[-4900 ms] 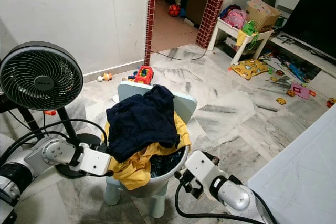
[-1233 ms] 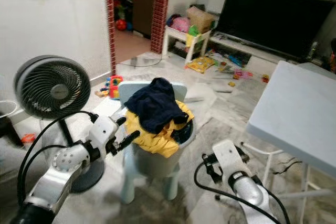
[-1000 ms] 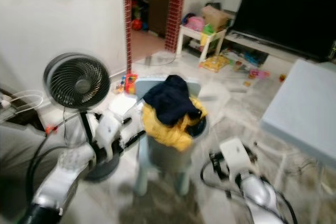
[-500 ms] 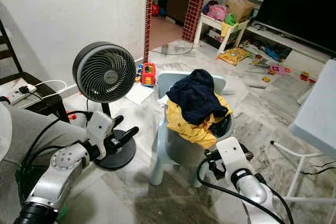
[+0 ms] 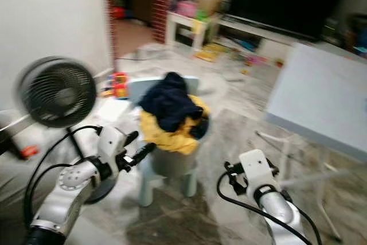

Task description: Hang hanger

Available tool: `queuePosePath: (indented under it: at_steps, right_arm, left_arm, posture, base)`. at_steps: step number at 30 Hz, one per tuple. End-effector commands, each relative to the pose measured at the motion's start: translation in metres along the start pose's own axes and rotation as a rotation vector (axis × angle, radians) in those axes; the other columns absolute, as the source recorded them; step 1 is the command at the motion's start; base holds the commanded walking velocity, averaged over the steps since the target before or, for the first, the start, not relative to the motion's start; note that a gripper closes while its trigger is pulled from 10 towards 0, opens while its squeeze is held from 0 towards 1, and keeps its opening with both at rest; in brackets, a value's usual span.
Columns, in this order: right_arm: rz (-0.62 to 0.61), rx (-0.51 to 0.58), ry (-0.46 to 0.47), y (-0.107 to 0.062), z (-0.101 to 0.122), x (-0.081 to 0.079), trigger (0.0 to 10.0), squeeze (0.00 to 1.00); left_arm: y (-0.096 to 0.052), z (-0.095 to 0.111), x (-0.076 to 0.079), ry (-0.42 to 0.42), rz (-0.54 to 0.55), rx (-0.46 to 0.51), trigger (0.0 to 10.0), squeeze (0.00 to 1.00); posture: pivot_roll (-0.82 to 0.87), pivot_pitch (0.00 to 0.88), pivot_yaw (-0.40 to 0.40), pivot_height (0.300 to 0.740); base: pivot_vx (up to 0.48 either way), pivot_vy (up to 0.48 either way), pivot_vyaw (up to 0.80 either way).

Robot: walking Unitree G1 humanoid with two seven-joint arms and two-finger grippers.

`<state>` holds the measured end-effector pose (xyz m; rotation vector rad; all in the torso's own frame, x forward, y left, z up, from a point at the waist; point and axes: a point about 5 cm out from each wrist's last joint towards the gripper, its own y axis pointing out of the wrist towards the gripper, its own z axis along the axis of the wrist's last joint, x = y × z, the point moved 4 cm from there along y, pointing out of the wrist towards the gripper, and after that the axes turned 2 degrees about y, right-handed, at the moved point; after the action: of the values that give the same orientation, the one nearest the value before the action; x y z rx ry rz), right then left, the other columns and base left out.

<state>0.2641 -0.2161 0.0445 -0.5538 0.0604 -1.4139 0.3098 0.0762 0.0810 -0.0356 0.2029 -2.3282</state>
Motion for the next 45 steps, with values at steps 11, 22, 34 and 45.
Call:
queuePosePath:
  at_steps: [11, 22, 34, 45]
  right_arm:
    - [0.049, 0.068, -0.022, 0.003, 0.019, -0.009, 10.0, 0.00]
    - [0.054, 0.070, -0.018, 0.005, 0.020, -0.010, 10.0, 0.00]
    - [0.084, 0.075, -0.016, 0.007, 0.025, -0.018, 10.0, 0.00]
    - [0.091, 0.070, -0.013, 0.007, 0.023, -0.019, 10.0, 0.00]
  left_arm:
    - [-0.008, -0.004, -0.007, -0.002, 0.029, -0.023, 10.0, 0.00]
    - [-0.010, -0.010, -0.009, 0.071, 0.053, -0.063, 10.0, 0.00]
    - [-0.031, -0.036, -0.028, 0.362, -0.028, -0.259, 10.0, 0.00]
    - [-0.042, -0.051, -0.042, 0.469, -0.066, -0.356, 10.0, 0.00]
  posture:
    - [0.09, 0.000, -0.122, 0.740]
    - [0.09, 0.000, -0.130, 0.740]
    - [0.11, 0.000, -0.131, 0.740]
    - [0.12, 0.000, -0.132, 0.740]
  base:
    - [0.261, 0.000, 0.00]
    - [0.210, 0.000, 0.00]
    - [0.000, 0.000, 0.00]
    - [0.000, 0.000, 0.00]
